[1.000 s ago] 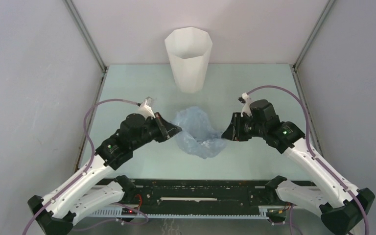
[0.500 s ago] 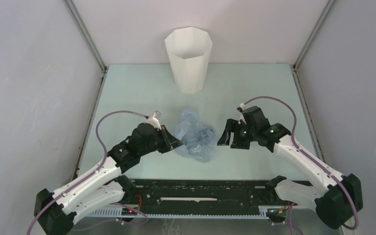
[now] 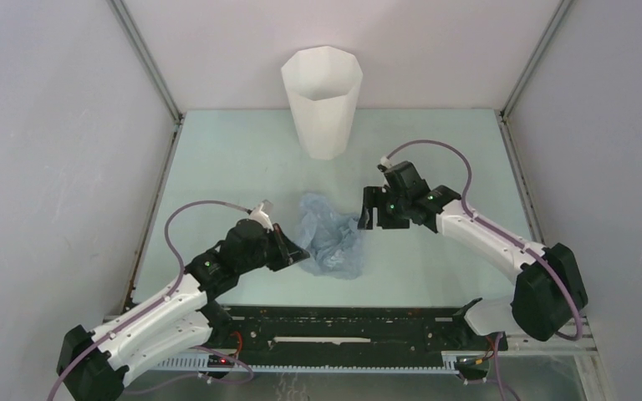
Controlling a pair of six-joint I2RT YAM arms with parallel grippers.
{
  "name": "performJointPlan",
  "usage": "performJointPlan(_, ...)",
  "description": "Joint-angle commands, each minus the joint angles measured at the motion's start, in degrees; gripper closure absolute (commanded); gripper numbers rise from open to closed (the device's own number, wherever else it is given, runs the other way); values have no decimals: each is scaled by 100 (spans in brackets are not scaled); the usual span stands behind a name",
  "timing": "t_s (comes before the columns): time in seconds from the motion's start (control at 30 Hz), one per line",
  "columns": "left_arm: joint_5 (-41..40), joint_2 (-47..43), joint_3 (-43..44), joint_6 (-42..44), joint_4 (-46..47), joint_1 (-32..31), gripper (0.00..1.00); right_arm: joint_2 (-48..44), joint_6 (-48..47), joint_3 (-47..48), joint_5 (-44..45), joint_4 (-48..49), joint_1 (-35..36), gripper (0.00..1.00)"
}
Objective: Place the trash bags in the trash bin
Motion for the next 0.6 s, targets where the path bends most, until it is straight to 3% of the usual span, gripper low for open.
performJointPlan(0.0, 122, -73, -243, -108, 72, 2, 100, 454, -526, 540, 591, 190, 158, 20)
performJointPlan(0.17, 179, 19, -305, -50, 60, -3, 100, 888, -269, 678, 544, 169, 545, 23)
performJointPlan(0.3, 147, 76, -349, 27, 42, 10, 100, 846, -218, -32, 1454, 423, 1052, 36)
performJointPlan(0.4, 165, 164, -410, 85, 38, 27, 100, 643, -216, -432, 1485, 648, 1100, 49)
performJointPlan(0.47, 185, 252, -443, 162, -33, 34, 100, 469, -293, -480, 1734, 556, 1100, 49)
performJointPlan(0.57, 198, 337, -516, 326, -96, 34, 100, 168, -421, -452, 1964, 451, 1065, 35)
